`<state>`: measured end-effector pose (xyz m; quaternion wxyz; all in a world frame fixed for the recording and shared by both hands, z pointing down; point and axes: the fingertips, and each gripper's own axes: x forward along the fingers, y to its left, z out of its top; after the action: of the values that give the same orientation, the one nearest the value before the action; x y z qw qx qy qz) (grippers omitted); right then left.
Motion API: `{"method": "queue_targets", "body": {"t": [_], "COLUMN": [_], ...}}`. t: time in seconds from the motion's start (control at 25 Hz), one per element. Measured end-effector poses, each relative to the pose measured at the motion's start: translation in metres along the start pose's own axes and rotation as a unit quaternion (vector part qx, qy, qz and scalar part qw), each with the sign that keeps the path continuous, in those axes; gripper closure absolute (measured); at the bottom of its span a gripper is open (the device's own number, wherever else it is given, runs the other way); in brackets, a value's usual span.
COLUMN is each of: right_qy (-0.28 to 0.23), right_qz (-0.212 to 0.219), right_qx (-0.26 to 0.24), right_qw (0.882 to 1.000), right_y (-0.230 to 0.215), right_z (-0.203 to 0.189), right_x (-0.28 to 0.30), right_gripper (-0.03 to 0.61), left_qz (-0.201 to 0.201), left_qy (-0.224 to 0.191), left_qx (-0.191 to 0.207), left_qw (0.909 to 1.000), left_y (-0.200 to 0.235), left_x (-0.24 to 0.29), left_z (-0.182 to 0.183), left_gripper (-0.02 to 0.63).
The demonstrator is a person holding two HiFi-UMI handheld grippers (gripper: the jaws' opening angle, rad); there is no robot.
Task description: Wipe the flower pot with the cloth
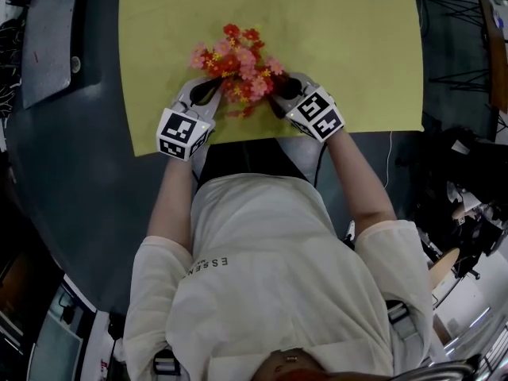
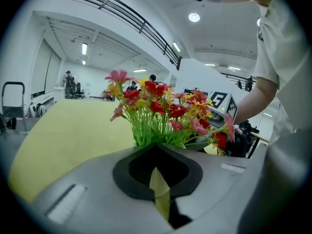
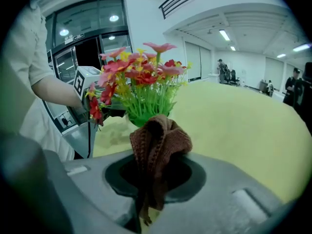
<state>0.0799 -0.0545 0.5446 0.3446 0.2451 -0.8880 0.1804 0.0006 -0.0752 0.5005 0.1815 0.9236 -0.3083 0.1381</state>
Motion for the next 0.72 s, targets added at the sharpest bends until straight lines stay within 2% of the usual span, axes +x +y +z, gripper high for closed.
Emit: {"method": "queue_targets", "body": {"t": [0.16, 0.28, 0.4, 0.56, 0.72], "right_qy": [0.011, 0.012, -0.005, -0.006, -0.021], "right_qz": [0.014, 0.001, -0.019, -0.030, 0.017], "right_qx": [-0.009, -0.015, -0.002, 0.001, -0.012], "right_qw": [1.000, 1.000, 1.000, 1.000, 1.000], "right_y": [0.020, 0.020, 0.000, -0.046, -0.077], "right_z": [-0.008, -0.010, -0.003, 0.006, 0.029], "right_x": [-0.005, -0.012, -0.019, -0.021, -0.008], "right_gripper": [0.517, 0.517, 0.517, 0.517, 0.517], "left_qz": [-0.016, -0.012, 0.013, 0.032, 0.040], "left_qy": [0.001, 0.002, -0.001, -0.005, -0.021], "left_qx": [0.001, -0.001, -0.011, -0.037, -0.072], "left_qw": [0.9999, 0.9999, 0.9999, 0.9988, 0.9964], "left_y": [-0.001, -0.003, -0.002, -0.006, -0.009], "left_x": [-0.001, -0.004, -0.008, -0.008, -0.003], "left_z": [-0.001, -0.002, -0.005, -0.008, -0.007], "left_gripper": [0.601, 0.601, 0.601, 0.600, 0.600]}}
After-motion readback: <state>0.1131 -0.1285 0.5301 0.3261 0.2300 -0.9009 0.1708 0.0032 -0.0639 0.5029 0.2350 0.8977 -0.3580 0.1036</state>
